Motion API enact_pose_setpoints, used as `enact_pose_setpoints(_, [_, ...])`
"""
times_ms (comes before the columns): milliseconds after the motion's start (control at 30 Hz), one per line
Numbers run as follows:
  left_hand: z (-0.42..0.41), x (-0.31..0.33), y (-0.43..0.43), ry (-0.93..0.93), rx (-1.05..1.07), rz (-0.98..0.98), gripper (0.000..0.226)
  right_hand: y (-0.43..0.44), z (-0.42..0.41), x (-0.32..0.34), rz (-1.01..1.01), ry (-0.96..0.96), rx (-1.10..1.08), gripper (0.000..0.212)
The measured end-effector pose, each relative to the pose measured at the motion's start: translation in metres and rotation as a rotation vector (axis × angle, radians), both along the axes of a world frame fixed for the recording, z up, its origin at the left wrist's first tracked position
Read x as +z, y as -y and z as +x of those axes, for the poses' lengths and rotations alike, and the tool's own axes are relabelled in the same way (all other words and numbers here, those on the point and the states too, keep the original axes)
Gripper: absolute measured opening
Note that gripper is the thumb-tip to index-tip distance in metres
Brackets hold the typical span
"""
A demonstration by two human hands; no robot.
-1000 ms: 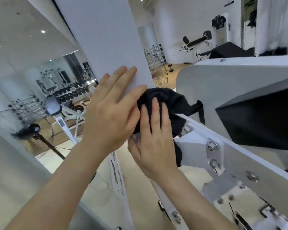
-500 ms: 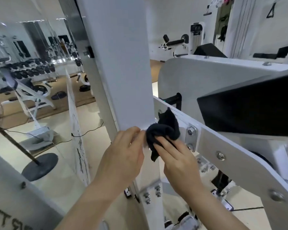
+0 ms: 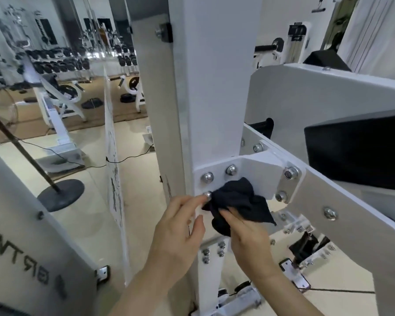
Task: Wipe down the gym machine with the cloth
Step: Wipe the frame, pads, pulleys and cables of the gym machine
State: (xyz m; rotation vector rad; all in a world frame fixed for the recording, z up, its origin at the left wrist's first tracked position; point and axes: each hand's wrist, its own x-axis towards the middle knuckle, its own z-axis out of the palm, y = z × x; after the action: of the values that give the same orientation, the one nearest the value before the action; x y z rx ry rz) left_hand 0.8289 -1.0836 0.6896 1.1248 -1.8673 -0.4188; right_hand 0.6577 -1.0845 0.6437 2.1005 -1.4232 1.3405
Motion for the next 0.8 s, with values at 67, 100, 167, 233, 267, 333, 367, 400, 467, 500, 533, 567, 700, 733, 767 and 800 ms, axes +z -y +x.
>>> enact_pose_setpoints(67, [-0.004,-0.004,-0.002,-0.064,-0.029,0.017,0.041,0.004,0.0,0.018,-0.056,0.13,0.022,0.031])
enact_pose_setpoints(100, [-0.006,-0.003,-0.001,-0.102,-0.037,0.019,0.04,0.011,0.001,0.029,-0.103,0.197,0.024,0.03])
enact_pose_setpoints(167, [-0.011,-0.001,0.002,-0.187,-0.028,0.031,0.039,0.025,0.012,0.043,-0.119,0.308,0.017,0.029])
enact_pose_setpoints(233, [-0.015,-0.001,0.005,-0.228,-0.019,0.029,0.04,0.024,0.03,0.036,-0.033,0.373,-0.008,0.031])
enact_pose_setpoints(267, [-0.016,-0.002,0.006,-0.231,-0.016,0.016,0.039,0.02,0.036,0.028,0.021,0.411,-0.021,0.032])
enact_pose_setpoints(333, [-0.02,-0.005,0.007,-0.205,0.01,-0.011,0.039,0.013,0.035,0.024,0.142,0.518,-0.021,0.036])
enact_pose_setpoints(367, [-0.023,-0.007,0.008,-0.192,0.044,0.009,0.043,0.012,0.03,0.026,0.205,0.574,-0.009,0.037])
enact_pose_setpoints(400, [-0.026,-0.007,0.006,-0.208,0.076,0.042,0.046,0.01,0.025,0.032,0.254,0.617,0.008,0.036])
enact_pose_setpoints(467, [-0.027,-0.001,0.0,-0.307,0.096,0.057,0.042,0.001,0.02,0.053,0.222,0.632,0.077,0.03])
enact_pose_setpoints(500, [-0.025,0.008,-0.002,-0.366,0.108,-0.002,0.037,-0.004,0.021,0.064,0.144,0.601,0.115,0.028])
enact_pose_setpoints(533, [-0.02,0.019,-0.001,-0.433,0.143,-0.071,0.033,-0.006,0.025,0.072,0.062,0.53,0.129,0.028])
enact_pose_setpoints(567, [-0.015,0.029,0.005,-0.534,0.2,-0.106,0.03,-0.004,0.031,0.077,0.007,0.41,0.122,0.033])
enact_pose_setpoints(700, [0.003,0.052,0.039,-0.875,0.27,0.094,0.036,0.017,0.056,0.074,0.031,-0.225,-0.083,0.052])
enact_pose_setpoints(733, [-0.002,0.049,0.036,-0.827,0.152,0.16,0.036,0.017,0.058,0.07,0.058,-0.283,-0.129,0.052])
enact_pose_setpoints(767, [-0.008,0.041,0.028,-0.781,-0.001,0.207,0.037,0.014,0.058,0.07,0.079,-0.297,-0.152,0.048])
enact_pose_setpoints(800, [-0.015,0.034,0.02,-0.762,-0.133,0.244,0.042,0.011,0.056,0.073,0.074,-0.282,-0.15,0.04])
